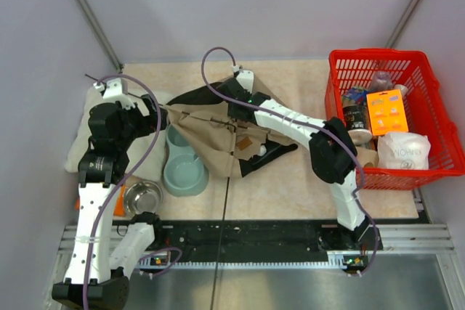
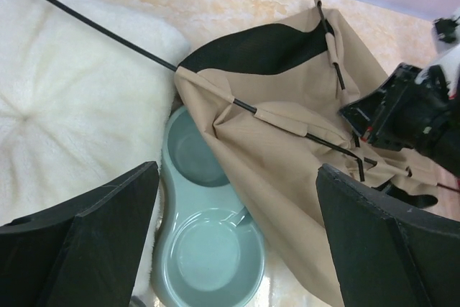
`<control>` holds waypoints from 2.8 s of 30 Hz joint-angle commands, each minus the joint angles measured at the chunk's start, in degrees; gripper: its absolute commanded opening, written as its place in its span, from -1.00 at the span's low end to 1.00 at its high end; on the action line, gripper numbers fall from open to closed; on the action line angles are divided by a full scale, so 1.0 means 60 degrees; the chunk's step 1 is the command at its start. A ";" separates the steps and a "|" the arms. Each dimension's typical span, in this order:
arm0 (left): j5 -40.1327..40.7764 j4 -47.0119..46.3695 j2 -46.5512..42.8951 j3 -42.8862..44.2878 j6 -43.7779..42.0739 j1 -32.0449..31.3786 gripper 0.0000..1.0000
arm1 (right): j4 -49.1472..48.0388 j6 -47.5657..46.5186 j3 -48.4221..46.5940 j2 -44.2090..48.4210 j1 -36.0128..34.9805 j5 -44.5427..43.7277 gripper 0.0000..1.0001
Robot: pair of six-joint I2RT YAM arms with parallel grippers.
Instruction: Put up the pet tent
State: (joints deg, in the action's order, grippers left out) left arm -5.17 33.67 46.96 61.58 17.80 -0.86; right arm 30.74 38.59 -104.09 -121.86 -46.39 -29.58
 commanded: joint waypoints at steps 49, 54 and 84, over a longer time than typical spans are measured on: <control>-0.2244 -0.0075 0.0626 -0.0097 0.0724 -0.0003 0.90 | -0.3203 -0.1307 0.8497 0.7960 -0.1611 0.5708 0.80; -0.2171 -0.0075 0.0757 -0.0039 0.0944 -0.0003 0.89 | -0.4227 -0.0470 0.9817 0.8123 -0.2155 0.6233 0.77; -0.2668 -0.0295 0.0376 -0.0493 0.2115 -0.0017 0.81 | -0.5781 0.0233 1.0493 0.8374 -0.3679 0.5206 0.42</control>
State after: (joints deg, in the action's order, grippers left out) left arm -18.74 34.24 49.84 58.33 29.19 -0.86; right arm 2.98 38.28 -39.51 -68.14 -67.24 -2.26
